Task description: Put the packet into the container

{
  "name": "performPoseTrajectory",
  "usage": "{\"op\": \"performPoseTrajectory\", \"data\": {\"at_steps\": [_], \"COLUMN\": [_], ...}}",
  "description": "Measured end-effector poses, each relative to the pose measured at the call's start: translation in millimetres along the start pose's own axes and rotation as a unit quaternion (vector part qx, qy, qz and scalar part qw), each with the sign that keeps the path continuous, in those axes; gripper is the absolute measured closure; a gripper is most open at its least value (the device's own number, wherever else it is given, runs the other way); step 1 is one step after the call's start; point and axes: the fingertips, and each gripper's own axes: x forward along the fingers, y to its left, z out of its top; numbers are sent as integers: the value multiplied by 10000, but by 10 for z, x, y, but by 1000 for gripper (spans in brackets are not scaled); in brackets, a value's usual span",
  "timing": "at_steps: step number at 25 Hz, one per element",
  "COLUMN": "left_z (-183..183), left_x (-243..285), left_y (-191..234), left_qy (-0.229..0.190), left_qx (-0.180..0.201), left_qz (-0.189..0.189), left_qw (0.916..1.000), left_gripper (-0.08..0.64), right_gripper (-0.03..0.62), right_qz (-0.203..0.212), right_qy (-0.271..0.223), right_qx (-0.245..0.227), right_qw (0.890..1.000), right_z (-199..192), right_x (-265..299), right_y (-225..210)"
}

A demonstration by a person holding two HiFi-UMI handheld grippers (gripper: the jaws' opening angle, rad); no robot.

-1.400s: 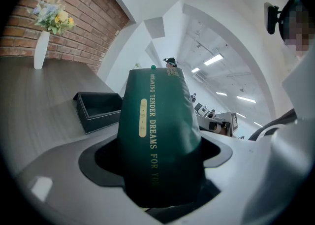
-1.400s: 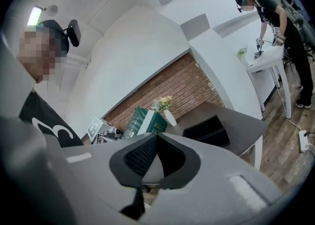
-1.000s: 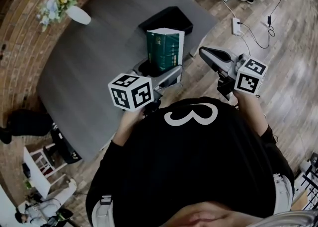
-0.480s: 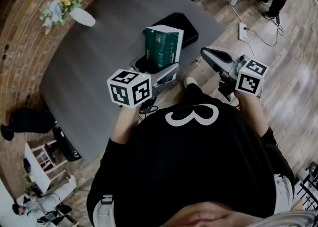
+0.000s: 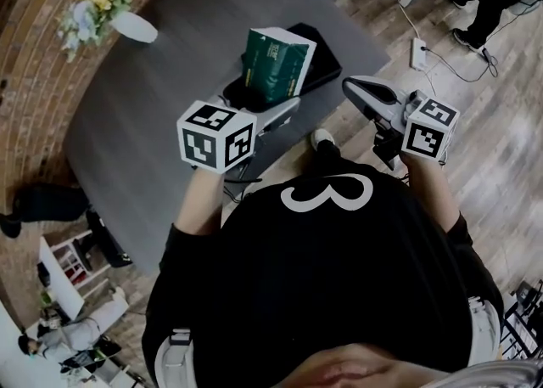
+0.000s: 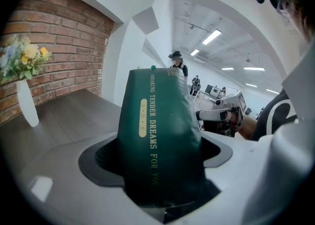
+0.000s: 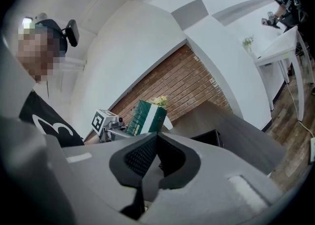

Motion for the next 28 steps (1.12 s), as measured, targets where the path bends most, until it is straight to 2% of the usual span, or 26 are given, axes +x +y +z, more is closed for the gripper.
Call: {"op": "performPoseTrajectory", "data": {"at_steps": [4, 11, 18, 22, 28], "left_z": [103, 196, 138, 25, -123], "left_x": [63, 237, 394, 512, 659], "left_y": [112, 250, 347, 392, 374], "left_qy": [77, 220, 562, 868, 1183], "left_qx": [275, 1098, 1882, 2354, 2404], "left_qz": [54, 37, -76, -85, -329], "left_qw": [9996, 9937, 9805, 9680, 9629], "left_gripper": [95, 94, 95, 94, 94], "right_gripper": [589, 589, 589, 589, 589], "right_qz": [38, 51, -10, -60, -117], "right_qy": [85, 134, 235, 233, 233], "right_qx": [45, 97, 176, 241, 292], "right_qw": [9999, 9999, 9996, 9994, 9992], "right_z": [32, 88, 93, 81, 64], "right_x": [51, 92, 119, 129, 140], "right_y": [-119, -327, -466, -534, -604]}}
